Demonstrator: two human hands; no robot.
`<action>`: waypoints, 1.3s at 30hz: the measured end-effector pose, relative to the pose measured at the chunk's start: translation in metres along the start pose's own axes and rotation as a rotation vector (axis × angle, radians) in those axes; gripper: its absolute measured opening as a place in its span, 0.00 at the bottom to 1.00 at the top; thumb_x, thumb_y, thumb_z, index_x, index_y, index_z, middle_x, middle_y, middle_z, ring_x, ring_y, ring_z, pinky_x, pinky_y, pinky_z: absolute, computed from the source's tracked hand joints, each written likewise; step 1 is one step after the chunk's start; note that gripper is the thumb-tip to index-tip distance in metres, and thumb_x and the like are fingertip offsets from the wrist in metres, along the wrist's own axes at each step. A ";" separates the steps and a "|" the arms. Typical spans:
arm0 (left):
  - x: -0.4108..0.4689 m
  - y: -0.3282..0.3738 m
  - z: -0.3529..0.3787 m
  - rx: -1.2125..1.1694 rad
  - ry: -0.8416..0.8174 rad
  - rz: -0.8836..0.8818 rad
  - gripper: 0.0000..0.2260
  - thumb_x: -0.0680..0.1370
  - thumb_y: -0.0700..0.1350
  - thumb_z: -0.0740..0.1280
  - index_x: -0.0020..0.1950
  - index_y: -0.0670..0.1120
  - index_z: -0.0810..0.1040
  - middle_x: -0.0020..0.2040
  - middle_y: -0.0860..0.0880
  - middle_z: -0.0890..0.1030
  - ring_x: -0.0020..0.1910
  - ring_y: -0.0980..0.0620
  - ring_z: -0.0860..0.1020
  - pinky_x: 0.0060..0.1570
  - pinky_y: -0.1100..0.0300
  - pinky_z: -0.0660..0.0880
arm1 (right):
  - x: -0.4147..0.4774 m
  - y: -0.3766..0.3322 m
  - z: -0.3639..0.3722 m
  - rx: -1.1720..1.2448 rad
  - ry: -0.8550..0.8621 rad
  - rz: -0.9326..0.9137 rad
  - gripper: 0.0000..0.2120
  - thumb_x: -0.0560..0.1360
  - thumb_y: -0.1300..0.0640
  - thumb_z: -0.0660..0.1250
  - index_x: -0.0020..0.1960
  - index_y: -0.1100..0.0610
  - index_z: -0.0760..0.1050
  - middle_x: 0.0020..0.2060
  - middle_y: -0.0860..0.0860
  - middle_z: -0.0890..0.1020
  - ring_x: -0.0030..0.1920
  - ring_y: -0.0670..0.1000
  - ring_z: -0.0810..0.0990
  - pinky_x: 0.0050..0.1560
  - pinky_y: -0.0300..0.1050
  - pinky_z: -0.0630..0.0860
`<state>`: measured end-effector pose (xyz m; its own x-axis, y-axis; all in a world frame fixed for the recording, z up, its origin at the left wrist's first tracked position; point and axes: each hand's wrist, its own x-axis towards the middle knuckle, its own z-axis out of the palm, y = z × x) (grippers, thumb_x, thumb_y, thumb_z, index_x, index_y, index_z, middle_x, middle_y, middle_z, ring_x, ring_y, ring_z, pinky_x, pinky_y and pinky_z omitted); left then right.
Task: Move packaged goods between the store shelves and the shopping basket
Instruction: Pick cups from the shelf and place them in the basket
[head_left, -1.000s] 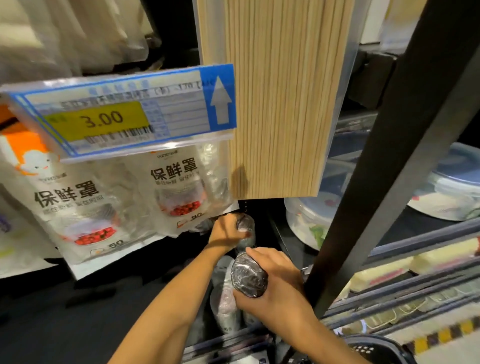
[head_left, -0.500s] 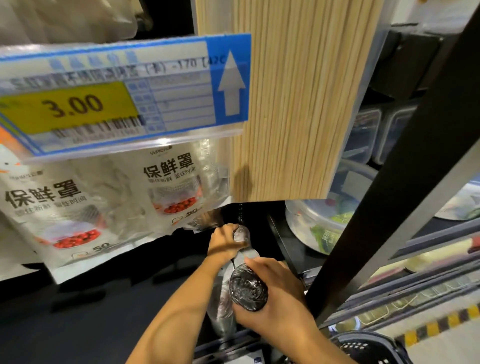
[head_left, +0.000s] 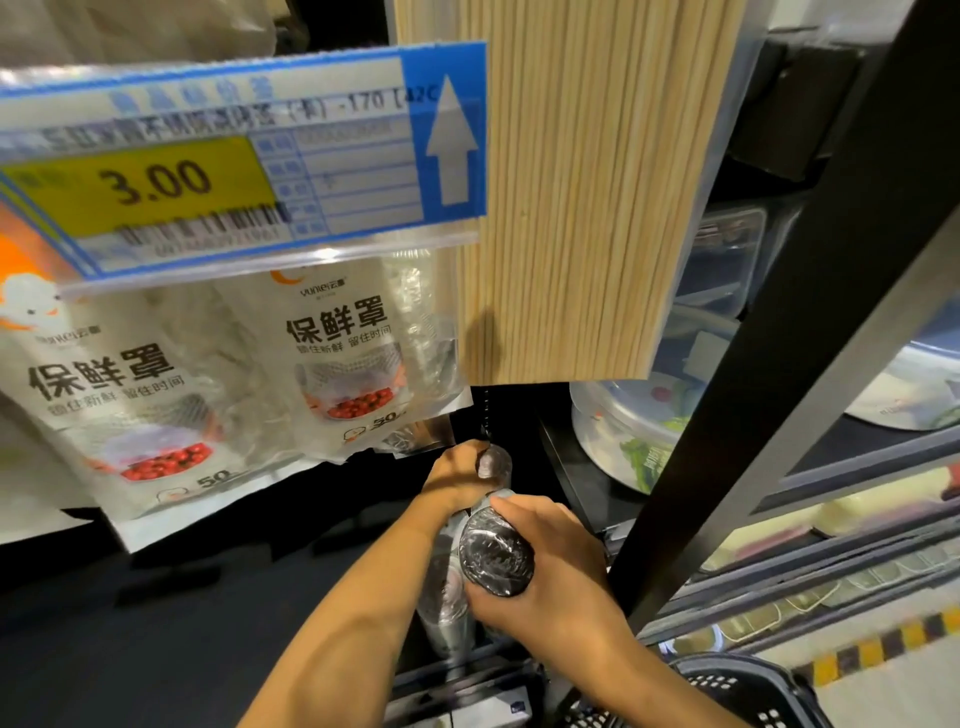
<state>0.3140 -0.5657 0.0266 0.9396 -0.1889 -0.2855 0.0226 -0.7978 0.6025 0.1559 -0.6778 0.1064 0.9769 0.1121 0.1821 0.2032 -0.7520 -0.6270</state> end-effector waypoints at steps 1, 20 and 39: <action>-0.001 -0.001 0.000 -0.001 0.001 0.004 0.19 0.71 0.54 0.68 0.61 0.56 0.75 0.58 0.50 0.79 0.55 0.48 0.78 0.51 0.60 0.73 | 0.000 -0.001 -0.001 0.003 -0.002 0.000 0.31 0.63 0.40 0.71 0.64 0.45 0.72 0.60 0.39 0.73 0.61 0.42 0.70 0.59 0.29 0.63; -0.137 -0.154 -0.017 0.224 0.270 -0.141 0.21 0.78 0.57 0.62 0.68 0.50 0.72 0.65 0.51 0.75 0.64 0.50 0.72 0.61 0.55 0.71 | -0.008 -0.059 0.034 0.160 0.026 -0.135 0.33 0.59 0.46 0.72 0.62 0.55 0.77 0.53 0.40 0.74 0.55 0.39 0.72 0.58 0.20 0.60; -0.182 -0.278 0.028 0.357 0.095 -0.144 0.21 0.82 0.55 0.54 0.72 0.48 0.65 0.71 0.49 0.68 0.68 0.48 0.67 0.69 0.56 0.63 | -0.020 -0.068 0.192 -0.147 -0.148 0.195 0.36 0.67 0.45 0.73 0.70 0.57 0.68 0.63 0.52 0.75 0.61 0.53 0.75 0.63 0.52 0.72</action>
<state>0.1273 -0.3254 -0.1099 0.9633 -0.0202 -0.2676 0.0519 -0.9643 0.2596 0.1356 -0.5045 -0.0003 0.9979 0.0415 -0.0501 0.0094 -0.8538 -0.5206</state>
